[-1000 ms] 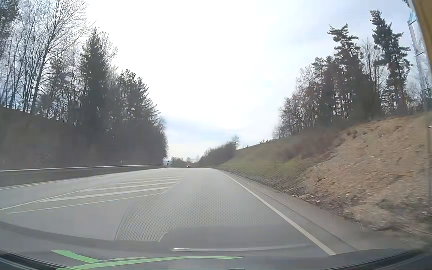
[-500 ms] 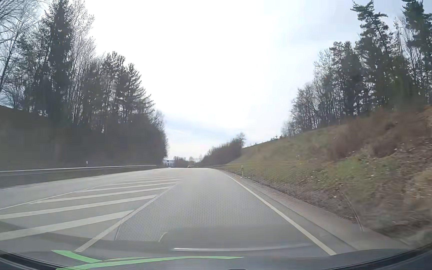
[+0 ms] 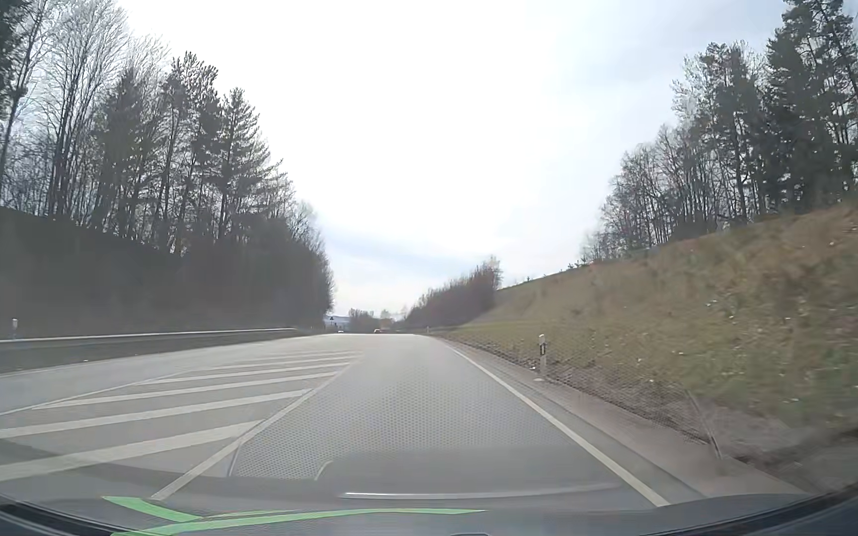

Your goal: Follow the waypoints while adhering to traffic rules and regulations

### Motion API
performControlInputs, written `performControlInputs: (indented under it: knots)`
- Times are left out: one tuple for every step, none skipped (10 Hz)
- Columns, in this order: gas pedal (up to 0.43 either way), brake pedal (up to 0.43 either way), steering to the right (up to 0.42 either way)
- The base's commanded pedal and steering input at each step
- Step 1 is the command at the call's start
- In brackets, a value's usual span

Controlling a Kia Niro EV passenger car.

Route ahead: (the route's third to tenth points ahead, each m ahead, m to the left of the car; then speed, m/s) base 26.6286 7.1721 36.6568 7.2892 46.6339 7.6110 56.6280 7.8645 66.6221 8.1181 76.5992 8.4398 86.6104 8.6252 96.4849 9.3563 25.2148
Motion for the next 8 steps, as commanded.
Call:
performControlInputs:
  knots:
    - [0.220, 0.000, -0.005]
    - [0.209, 0.000, -0.005]
    - [0.197, 0.000, -0.005]
    - [0.189, 0.000, -0.005]
    - [0.189, 0.000, -0.005]
    - [0.189, 0.000, -0.005]
    - [0.177, 0.000, -0.005]
    - [0.169, 0.000, -0.005]
